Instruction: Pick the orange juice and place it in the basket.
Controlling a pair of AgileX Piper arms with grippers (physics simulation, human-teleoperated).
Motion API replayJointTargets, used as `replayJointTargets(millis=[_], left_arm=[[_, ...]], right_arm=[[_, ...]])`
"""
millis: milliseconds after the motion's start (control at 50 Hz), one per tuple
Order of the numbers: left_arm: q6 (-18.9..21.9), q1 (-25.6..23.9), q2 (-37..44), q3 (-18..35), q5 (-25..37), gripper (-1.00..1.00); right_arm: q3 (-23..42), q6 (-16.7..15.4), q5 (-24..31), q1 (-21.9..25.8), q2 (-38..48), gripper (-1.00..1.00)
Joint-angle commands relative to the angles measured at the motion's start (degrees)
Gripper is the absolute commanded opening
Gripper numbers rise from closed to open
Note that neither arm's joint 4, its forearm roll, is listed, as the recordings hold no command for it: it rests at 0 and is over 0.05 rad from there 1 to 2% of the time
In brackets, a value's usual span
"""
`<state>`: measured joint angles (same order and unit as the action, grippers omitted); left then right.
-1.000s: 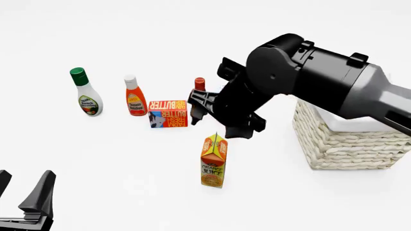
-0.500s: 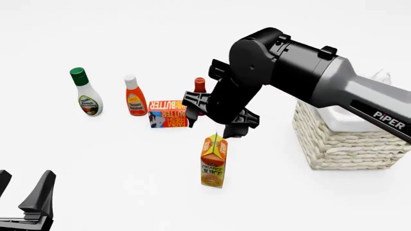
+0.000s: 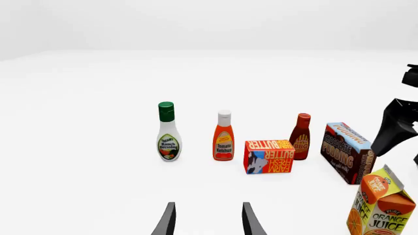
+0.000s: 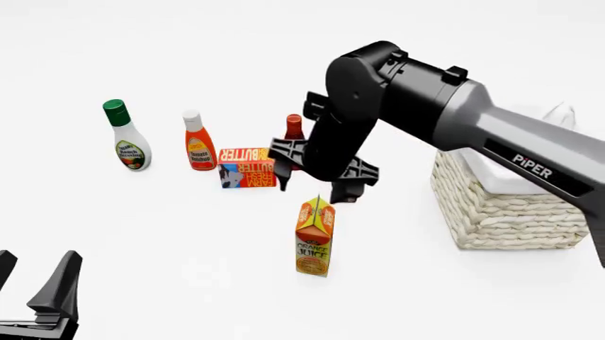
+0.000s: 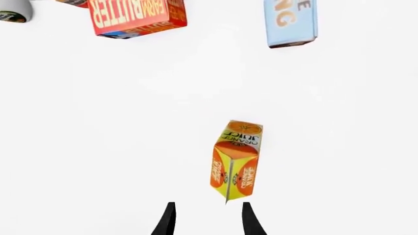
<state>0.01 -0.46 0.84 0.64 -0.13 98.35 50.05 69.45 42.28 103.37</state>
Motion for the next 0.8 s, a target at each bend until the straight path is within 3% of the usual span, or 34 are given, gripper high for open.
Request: replayJointTargets(millis=[20, 200, 240, 300, 800], left_arm=[[-0.01, 0.01, -0.01, 0.00, 0.00, 1.00], [-0.01, 0.00, -0.01, 0.00, 0.00, 1.00], [-0.01, -0.01, 0.02, 0.00, -0.01, 1.00], [0.00, -0.01, 0.03, 0.00, -0.01, 1.00], [0.01, -0.01, 0.01, 0.00, 0.00, 1.00]], right_arm=[[-0.67, -1.38, 0.42, -1.03, 0.92, 1.00], [-1.15, -2.94, 0.44, -2.09, 1.93, 1.00], [-1.35, -4.84, 0.44, -3.45, 2.60, 1.00], [-0.88, -3.88, 0.44, -2.43, 2.77, 1.00], [-0.69, -7.53, 0.45, -3.75, 5.88, 1.00]])
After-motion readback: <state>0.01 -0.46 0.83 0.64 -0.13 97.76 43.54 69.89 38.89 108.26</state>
